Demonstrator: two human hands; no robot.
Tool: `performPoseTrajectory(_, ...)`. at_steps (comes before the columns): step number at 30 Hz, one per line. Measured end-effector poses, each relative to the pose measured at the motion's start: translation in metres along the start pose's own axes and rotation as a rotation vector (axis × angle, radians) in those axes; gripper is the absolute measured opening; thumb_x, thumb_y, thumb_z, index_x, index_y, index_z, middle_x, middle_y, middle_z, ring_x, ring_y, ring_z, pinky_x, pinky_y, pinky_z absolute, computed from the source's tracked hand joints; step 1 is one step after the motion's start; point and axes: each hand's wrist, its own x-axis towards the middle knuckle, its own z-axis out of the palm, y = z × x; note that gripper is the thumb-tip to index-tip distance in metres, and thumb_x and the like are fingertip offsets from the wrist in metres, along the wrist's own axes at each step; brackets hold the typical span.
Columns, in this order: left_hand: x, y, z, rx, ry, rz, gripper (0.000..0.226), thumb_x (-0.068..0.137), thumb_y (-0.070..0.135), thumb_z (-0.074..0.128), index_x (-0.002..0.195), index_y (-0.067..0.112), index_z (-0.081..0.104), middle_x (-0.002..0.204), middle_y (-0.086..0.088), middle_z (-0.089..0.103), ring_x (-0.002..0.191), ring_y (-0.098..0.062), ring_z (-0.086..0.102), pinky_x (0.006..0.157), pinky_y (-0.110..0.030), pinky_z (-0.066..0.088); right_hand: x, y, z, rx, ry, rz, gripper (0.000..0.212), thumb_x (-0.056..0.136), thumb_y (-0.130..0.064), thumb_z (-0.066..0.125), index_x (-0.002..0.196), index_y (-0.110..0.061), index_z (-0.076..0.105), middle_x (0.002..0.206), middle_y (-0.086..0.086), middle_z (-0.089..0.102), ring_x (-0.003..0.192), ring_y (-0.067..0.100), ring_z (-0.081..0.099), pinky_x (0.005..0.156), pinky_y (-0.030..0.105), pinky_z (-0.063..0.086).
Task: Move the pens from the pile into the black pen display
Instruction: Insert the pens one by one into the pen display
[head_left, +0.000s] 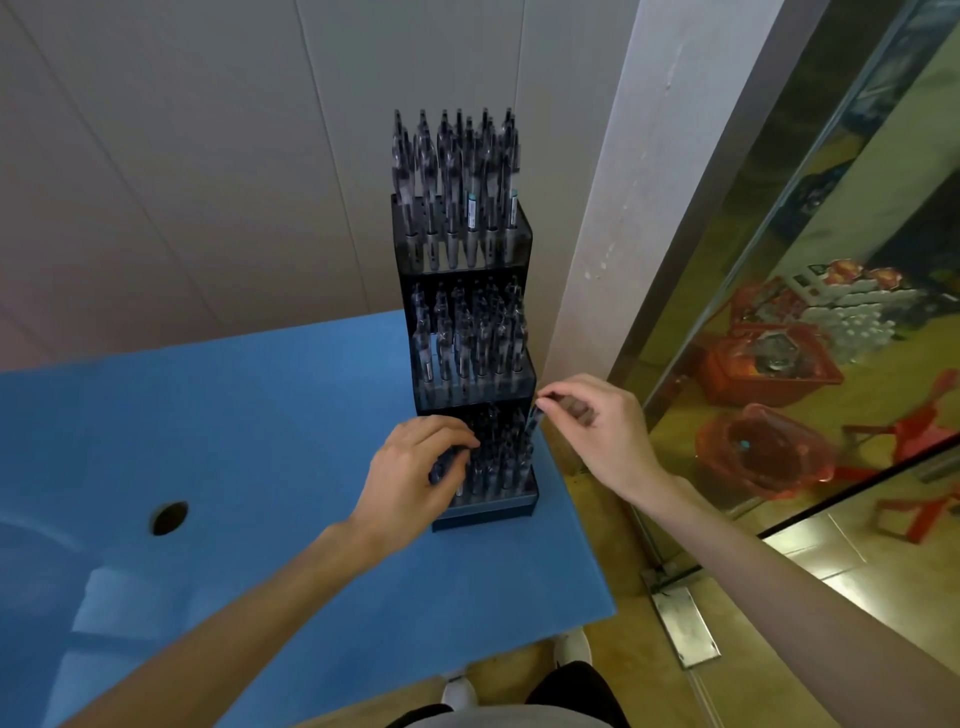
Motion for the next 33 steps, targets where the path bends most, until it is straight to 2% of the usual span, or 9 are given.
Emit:
performPoseTrajectory(6,-0.011,-0.004,0.000,-0.013,-0.004,0.057,0.017,0.099,0.016,0.060,0.111,0.019,0.072,0.123,0.011,0.063,0.118,-0.007,0.058,0.096,-0.033,0.050,-0.009,0.006,0.015,-0.079,-0.142,-0.036,0.018,0.095,-0.031,0.071,0.108,-0.022,0.079,0.099,-0.015,0.070,0.070,0.008,0.063,0.064,0.032,0.056)
performPoseTrajectory(10,-0.022,-0.003,0.000,0.029,0.017,0.019,0.025,0.101,0.024,0.056,0.123,0.019,0.066,0.140,0.008,0.053,0.130,-0.012,0.051,0.104,-0.033,0.047,-0.009,0.004,0.020,-0.195,-0.238,-0.076,0.024,0.102,-0.032,0.061,0.120,-0.023,0.075,0.107,-0.015,0.068,0.068,0.002,0.057,0.064,0.022,0.050)
performPoseTrajectory(14,-0.025,0.002,0.005,0.171,-0.129,-0.029,0.058,0.106,0.044,0.048,0.156,0.019,0.036,0.167,0.006,0.023,0.155,-0.012,0.015,0.126,-0.033,0.017,-0.012,-0.003,0.023,-0.337,-0.265,-0.090,0.028,0.105,-0.031,0.055,0.125,-0.022,0.072,0.103,-0.013,0.063,0.062,0.002,0.050,0.058,0.020,0.039)
performPoseTrajectory(19,-0.022,0.003,0.012,0.360,-0.227,-0.011,0.065,0.107,0.056,0.031,0.160,0.019,0.027,0.170,0.002,0.013,0.157,-0.014,-0.002,0.128,-0.040,0.010,0.010,-0.018,0.026,-0.312,-0.352,0.216,0.023,0.100,-0.034,0.060,0.112,-0.027,0.079,0.098,-0.012,0.076,0.076,0.007,0.068,0.067,0.028,0.055)
performPoseTrajectory(24,-0.018,0.006,0.014,0.481,-0.257,-0.029,0.071,0.106,0.061,0.025,0.161,0.017,0.023,0.170,-0.001,0.011,0.158,-0.018,-0.004,0.128,-0.044,0.005,0.015,-0.023,0.027,-0.374,-0.448,0.338,0.030,0.101,-0.044,0.056,0.103,-0.025,0.079,0.079,-0.004,0.075,0.066,0.015,0.068,0.060,0.033,0.057)
performPoseTrajectory(26,-0.018,0.008,0.015,0.529,-0.282,-0.040,0.073,0.105,0.063,0.021,0.162,0.016,0.021,0.170,-0.002,0.010,0.157,-0.020,-0.005,0.128,-0.046,0.005,0.005,-0.024,0.028,-0.416,-0.325,0.284,0.033,0.103,-0.046,0.052,0.108,-0.024,0.076,0.092,-0.006,0.074,0.077,0.013,0.068,0.064,0.031,0.056)
performPoseTrajectory(28,-0.018,0.010,0.016,0.560,-0.298,-0.066,0.075,0.105,0.064,0.020,0.162,0.015,0.020,0.170,-0.002,0.010,0.158,-0.021,-0.005,0.128,-0.047,0.005,-0.007,-0.026,0.028,-0.415,-0.178,0.115,0.035,0.104,-0.041,0.050,0.125,-0.020,0.067,0.118,-0.004,0.067,0.102,0.014,0.065,0.079,0.029,0.056)
performPoseTrajectory(31,-0.018,0.013,0.020,0.612,-0.329,-0.086,0.080,0.103,0.065,0.021,0.162,0.012,0.016,0.170,-0.002,0.010,0.157,-0.023,-0.007,0.128,-0.048,0.005,-0.018,-0.031,0.033,-0.470,-0.317,-0.139,0.052,0.106,-0.038,0.043,0.152,-0.015,0.041,0.151,0.001,0.045,0.138,0.019,0.042,0.109,0.038,0.045)
performPoseTrajectory(33,-0.017,0.014,0.021,0.636,-0.356,-0.100,0.081,0.102,0.065,0.021,0.162,0.011,0.014,0.170,-0.003,0.011,0.157,-0.024,-0.007,0.128,-0.048,0.003,-0.023,-0.033,0.039,-0.580,-0.385,-0.210,0.055,0.107,-0.038,0.036,0.155,-0.011,0.037,0.156,0.004,0.041,0.143,0.023,0.036,0.112,0.043,0.041)
